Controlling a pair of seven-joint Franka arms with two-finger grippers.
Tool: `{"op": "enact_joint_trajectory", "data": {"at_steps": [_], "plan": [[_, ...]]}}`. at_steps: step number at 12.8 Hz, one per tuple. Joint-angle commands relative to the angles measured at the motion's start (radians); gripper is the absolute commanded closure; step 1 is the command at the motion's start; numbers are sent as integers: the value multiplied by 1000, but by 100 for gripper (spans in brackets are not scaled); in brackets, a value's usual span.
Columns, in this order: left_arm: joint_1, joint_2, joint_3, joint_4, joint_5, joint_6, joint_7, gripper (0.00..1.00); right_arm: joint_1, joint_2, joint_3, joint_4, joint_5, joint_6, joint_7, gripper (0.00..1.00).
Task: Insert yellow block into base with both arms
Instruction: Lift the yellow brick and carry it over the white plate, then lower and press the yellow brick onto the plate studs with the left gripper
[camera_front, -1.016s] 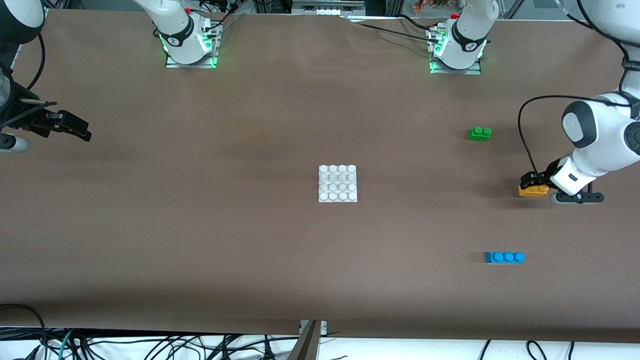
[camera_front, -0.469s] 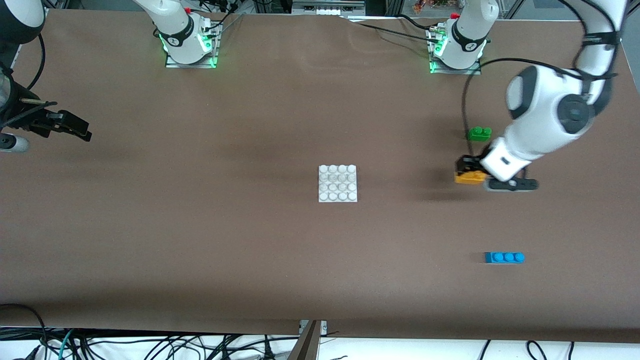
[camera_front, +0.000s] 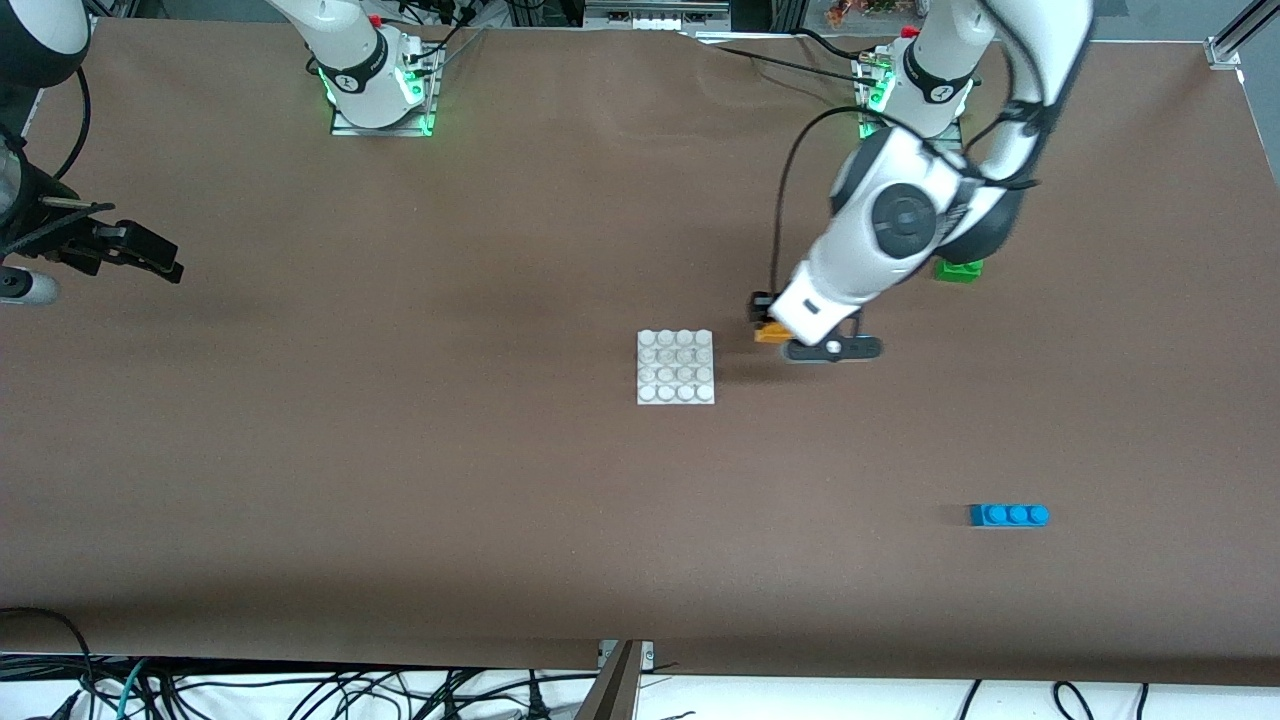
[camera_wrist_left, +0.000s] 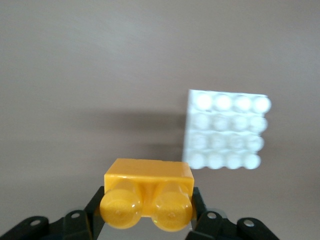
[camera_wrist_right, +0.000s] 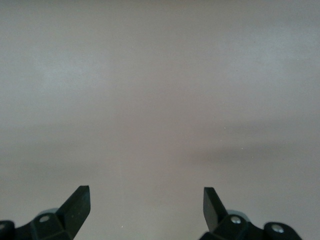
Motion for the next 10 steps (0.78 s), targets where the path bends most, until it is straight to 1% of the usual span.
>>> {"op": "enact_joint_trajectory", "data": {"at_steps": [1, 2, 3, 4, 5, 10], "plan": [[-89, 184, 23, 217, -12, -13, -78, 100, -9, 8, 8, 24, -6, -19, -9, 0], [-144, 239, 52, 280, -7, -12, -114, 100, -7, 8, 8, 24, -6, -19, -9, 0], [-200, 276, 103, 302, -7, -9, -139, 100, -9, 8, 8, 24, -6, -19, -9, 0], [-239, 300, 130, 316, -9, -3, -150, 100, -7, 8, 8, 24, -6, -19, -9, 0], [-247, 309, 140, 324, -9, -2, -168, 100, -9, 7, 8, 24, -6, -19, -9, 0], [-281, 352, 141, 331, -7, 9, -202, 100, -7, 8, 8, 24, -6, -19, -9, 0]]}}
